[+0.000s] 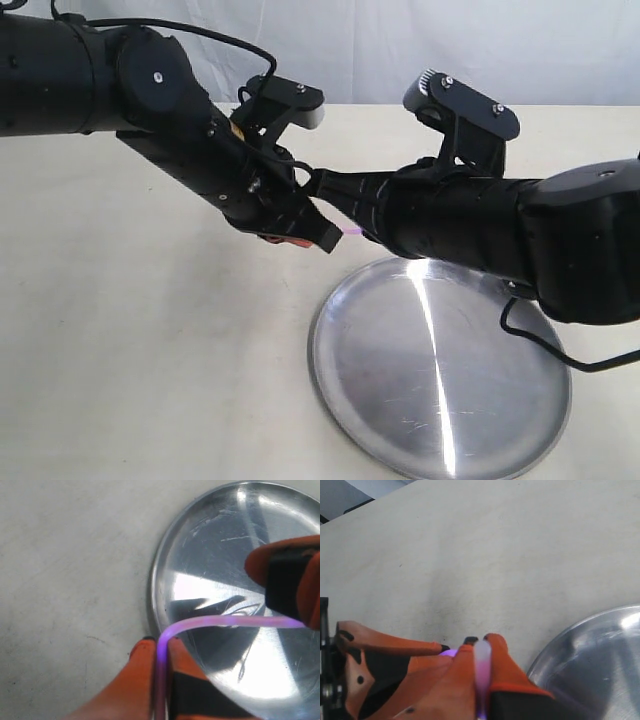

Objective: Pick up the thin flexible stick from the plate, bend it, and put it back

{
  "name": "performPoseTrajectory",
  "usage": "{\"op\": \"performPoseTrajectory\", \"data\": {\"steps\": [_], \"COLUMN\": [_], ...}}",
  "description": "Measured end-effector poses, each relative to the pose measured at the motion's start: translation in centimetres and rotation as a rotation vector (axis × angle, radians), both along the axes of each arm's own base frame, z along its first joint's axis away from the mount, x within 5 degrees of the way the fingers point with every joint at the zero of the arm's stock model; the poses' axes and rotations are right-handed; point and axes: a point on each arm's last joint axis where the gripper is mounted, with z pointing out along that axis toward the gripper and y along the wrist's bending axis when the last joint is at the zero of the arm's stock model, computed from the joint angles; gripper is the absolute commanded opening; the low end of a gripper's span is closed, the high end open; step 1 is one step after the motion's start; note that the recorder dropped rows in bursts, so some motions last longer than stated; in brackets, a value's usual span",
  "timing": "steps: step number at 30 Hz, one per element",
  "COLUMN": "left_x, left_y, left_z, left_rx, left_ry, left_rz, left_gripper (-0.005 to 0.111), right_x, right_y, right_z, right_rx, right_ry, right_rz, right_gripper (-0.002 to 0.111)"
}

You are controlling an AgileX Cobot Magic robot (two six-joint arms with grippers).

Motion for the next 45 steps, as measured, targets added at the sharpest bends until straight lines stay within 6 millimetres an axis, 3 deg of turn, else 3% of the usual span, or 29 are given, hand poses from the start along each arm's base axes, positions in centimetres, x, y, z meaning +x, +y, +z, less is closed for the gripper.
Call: {"op": "performPoseTrajectory", "data": {"steps": [34,45], "left_x": [0.05,0.18], "left_y": [0.0,0.01], "left_z": [-0.32,-0.29], "left_rx": [0.013,0.015], "left_ry": [0.005,-0.012], "left_rz": [-0.005,-0.006], "left_gripper": [0.0,0.0], "right_x": [-0.08,0.01], "right_y": [0.23,0.14], "right_z": [-0.06,-0.19], "right_rx": [0.014,0.11], "right_ry": [0.008,0.058], "right_rz": [0.02,-0.08], "right_gripper": [-0.001,-0.001]}}
